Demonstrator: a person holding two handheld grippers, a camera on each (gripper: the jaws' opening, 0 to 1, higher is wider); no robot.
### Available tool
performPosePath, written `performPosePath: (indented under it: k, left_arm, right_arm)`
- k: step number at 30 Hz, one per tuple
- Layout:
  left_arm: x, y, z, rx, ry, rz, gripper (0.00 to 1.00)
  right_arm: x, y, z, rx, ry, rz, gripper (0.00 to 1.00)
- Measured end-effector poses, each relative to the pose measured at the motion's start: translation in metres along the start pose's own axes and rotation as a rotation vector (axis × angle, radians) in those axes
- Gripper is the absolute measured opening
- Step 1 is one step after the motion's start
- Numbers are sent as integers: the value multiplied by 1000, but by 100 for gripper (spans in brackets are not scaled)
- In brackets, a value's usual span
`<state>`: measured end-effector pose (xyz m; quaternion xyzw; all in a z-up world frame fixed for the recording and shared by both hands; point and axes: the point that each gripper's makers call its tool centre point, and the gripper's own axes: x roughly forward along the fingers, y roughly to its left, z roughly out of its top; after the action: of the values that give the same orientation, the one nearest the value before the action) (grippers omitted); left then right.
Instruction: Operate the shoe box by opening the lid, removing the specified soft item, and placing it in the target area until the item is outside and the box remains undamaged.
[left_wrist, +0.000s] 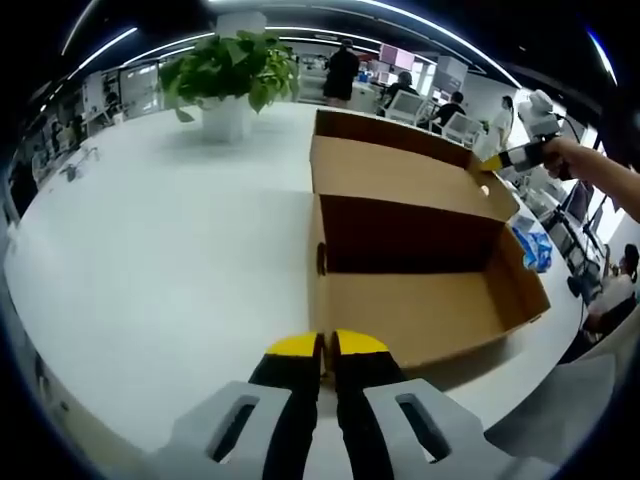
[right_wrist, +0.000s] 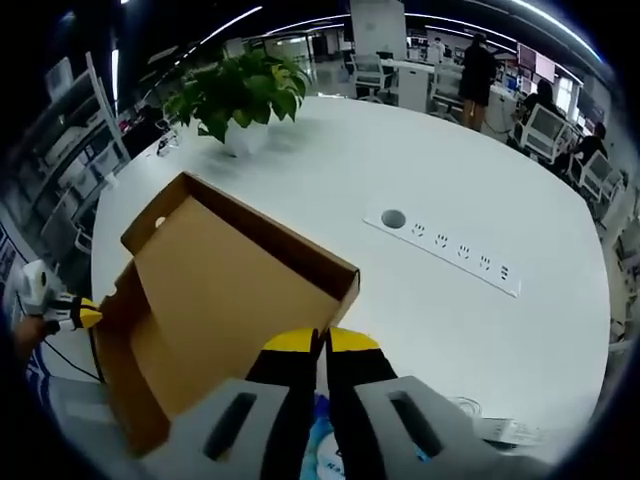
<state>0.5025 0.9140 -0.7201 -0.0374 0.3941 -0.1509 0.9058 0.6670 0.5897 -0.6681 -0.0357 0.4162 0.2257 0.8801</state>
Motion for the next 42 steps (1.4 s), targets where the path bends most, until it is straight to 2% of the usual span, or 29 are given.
performPosePath:
  k: [22, 30, 42]
  left_arm:
    - [-2, -1, 1, 7, -7, -3, 1]
    - [-3, -1, 0, 10, -17, -13, 1]
    - [-3, -1, 1, 12, -23, -29, 2]
  right_arm:
    - [-46, 18, 15, -44, -158, 46, 0]
    - [-64, 31, 12, -69, -207, 36, 0]
    - [-89, 52, -4, -113, -299, -15, 0]
